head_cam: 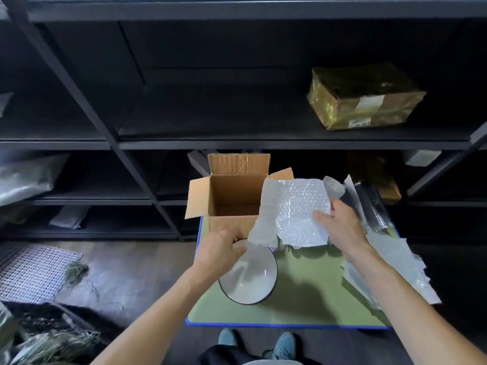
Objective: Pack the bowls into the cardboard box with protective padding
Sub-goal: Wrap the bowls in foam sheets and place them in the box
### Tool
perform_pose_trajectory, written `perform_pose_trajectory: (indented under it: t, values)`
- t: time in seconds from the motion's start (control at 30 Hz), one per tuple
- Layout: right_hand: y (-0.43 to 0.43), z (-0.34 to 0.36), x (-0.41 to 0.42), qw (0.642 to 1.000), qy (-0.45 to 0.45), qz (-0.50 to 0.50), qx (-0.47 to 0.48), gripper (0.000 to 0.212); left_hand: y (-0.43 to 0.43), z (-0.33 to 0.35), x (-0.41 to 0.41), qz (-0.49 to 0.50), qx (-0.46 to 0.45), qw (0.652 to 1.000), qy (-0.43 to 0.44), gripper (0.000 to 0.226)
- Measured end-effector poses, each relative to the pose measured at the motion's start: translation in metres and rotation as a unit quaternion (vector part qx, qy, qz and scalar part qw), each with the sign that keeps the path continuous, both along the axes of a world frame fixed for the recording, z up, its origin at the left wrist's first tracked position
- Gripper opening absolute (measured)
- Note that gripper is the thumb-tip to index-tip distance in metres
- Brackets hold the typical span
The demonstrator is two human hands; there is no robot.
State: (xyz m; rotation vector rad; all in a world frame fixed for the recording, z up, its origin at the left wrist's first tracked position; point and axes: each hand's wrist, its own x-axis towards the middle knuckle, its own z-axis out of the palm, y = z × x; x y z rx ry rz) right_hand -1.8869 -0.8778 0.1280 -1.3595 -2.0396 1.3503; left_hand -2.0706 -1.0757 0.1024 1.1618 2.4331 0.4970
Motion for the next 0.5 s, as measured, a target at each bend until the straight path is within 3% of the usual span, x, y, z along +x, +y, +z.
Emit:
perform_pose_trajectory:
  t: [0.17, 0.5]
  values:
    - [-0.005, -0.003, 0.003, 1.0, -0.021, -0.021, -0.002, 0.013, 0.002, -0.008, -0.003, -0.041, -0.034, 0.995, 0.083, 0.033]
    - [-0.016, -0.008, 0.007, 0.999, -0.023, -0.031, 0.005, 0.008, -0.001, 0.005, -0.012, -0.051, -0.02, 0.994, 0.092, 0.028]
